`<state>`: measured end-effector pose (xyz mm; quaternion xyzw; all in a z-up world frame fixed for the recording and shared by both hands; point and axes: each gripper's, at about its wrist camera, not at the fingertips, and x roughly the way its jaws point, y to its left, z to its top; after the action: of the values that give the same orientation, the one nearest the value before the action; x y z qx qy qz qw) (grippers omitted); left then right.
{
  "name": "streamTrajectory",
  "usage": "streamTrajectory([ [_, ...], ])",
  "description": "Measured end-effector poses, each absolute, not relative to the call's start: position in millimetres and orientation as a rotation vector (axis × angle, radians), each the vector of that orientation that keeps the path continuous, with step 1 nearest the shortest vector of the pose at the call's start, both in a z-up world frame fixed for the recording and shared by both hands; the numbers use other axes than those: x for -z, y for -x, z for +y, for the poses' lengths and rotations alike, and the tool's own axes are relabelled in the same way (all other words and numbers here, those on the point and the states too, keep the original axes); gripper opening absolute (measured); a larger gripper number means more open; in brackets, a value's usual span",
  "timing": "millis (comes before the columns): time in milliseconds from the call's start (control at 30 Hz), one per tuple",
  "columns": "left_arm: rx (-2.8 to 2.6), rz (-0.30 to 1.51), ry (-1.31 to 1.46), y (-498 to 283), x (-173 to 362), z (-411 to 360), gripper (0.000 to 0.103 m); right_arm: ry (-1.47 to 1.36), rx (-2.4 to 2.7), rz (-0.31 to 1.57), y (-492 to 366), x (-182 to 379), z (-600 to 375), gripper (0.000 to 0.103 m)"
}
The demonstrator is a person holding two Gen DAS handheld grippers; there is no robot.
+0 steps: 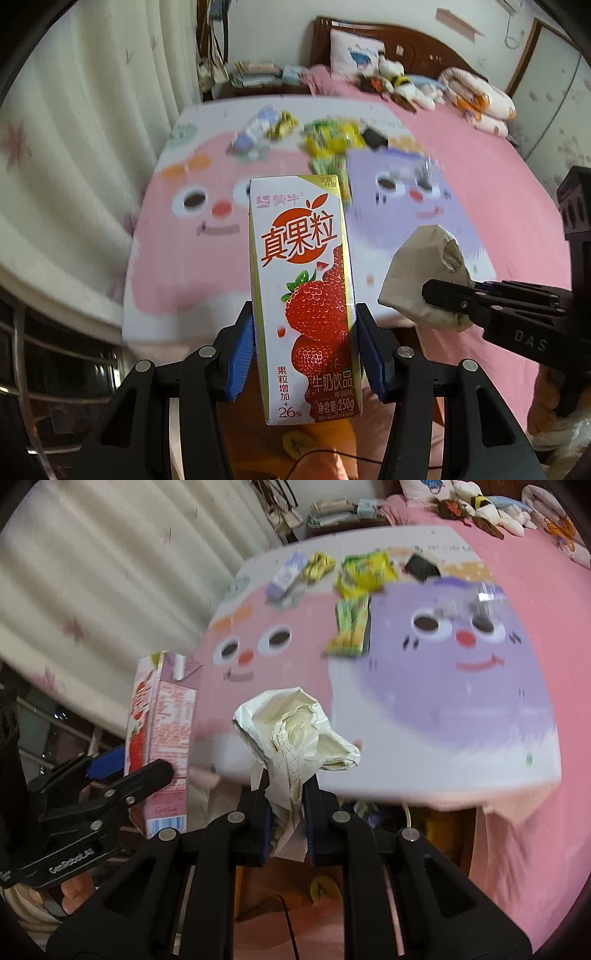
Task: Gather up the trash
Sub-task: 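Lift the paper bag and milk carton and carry both down over the bin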
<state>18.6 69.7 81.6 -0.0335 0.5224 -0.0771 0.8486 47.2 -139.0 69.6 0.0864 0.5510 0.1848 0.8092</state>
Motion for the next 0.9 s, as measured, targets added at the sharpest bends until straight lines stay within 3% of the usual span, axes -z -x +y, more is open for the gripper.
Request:
streamTrajectory([
  [400, 0.206, 1.298, 0.143, 41.3, 21.5, 53.5, 0.052, -0.168, -0.297, 1.319, 16.2, 16.0, -147.0, 0.012],
  [700, 0.188, 1.380, 0.140, 31.1, 105.9, 21.8, 0.052, -0.197, -0.267, 1.438, 35.4, 117.9, -168.0, 0.012],
  [900, 0.164, 1.416, 0.143, 11.0, 190.7, -5.0, 0.052, -0.249, -0.206, 1.525, 31.5, 213.0, -184.6, 0.012],
])
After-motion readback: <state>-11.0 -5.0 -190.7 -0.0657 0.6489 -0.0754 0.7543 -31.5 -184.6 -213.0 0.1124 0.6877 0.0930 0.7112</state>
